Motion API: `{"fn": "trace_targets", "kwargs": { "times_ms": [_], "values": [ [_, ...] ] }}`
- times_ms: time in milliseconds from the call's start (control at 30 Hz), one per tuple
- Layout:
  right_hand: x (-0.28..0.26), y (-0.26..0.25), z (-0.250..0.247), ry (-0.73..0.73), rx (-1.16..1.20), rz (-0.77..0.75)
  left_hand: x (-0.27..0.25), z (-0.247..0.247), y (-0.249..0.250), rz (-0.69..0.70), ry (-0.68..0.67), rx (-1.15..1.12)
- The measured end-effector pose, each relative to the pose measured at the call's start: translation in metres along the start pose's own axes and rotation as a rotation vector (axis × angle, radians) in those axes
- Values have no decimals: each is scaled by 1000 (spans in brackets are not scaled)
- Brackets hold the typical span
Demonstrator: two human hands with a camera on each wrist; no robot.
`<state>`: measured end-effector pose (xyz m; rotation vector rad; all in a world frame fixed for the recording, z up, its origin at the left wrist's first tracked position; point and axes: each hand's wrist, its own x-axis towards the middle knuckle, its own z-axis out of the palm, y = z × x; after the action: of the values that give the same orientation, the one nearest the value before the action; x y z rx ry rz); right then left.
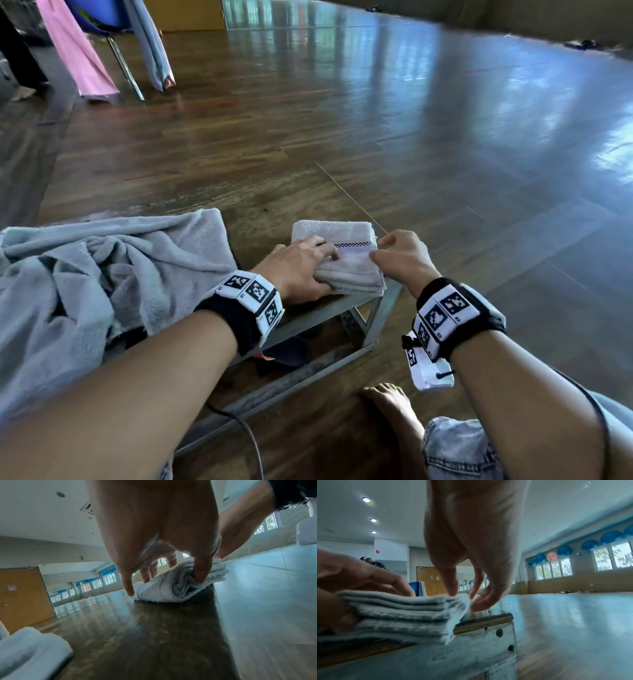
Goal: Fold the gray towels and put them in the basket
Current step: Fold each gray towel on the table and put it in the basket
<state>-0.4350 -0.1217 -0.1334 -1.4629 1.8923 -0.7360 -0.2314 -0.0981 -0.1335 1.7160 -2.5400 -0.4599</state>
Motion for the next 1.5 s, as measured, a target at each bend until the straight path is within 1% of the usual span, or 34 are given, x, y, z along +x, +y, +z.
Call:
{"fn": "trace_targets", "kwargs": {
  "times_ms": [100,167,233,433,633,733,933,1033,1167,1300,1500],
  "values": [
    [-4,-6,11,-152,28,-42,-4,-10,-8,-94,-42,32],
    [-5,-9,21,-183,46,-101,-8,-17,-16,-158,-63,38],
    [-5,-10,32,-180,58,-152,-12,-20,-24,-183,-71,34],
    [-4,-12,53,-154,166,-182,-19,-14,-31,-87,-9,34],
    [-9,-16,59,-188,155,-234,-17,-2,-24,-28,-49,37],
    [-8,-15,60,-205,156,-219,-16,-2,-20,-26,-47,-55],
    [-6,-15,63,-215,181,-174,-21,-4,-19,52,66,-290],
    [-5,-16,62,-247,197,-176,-20,1,-19,70,93,-332],
    [-4,-17,62,-250,210,-178,-17,6,-21,48,48,-314],
    [0,-15,64,-238,231,-144,-16,7,-20,50,8,-300],
    [3,-16,67,-163,238,-100,-17,3,-15,34,-90,-224]
  ]
}}
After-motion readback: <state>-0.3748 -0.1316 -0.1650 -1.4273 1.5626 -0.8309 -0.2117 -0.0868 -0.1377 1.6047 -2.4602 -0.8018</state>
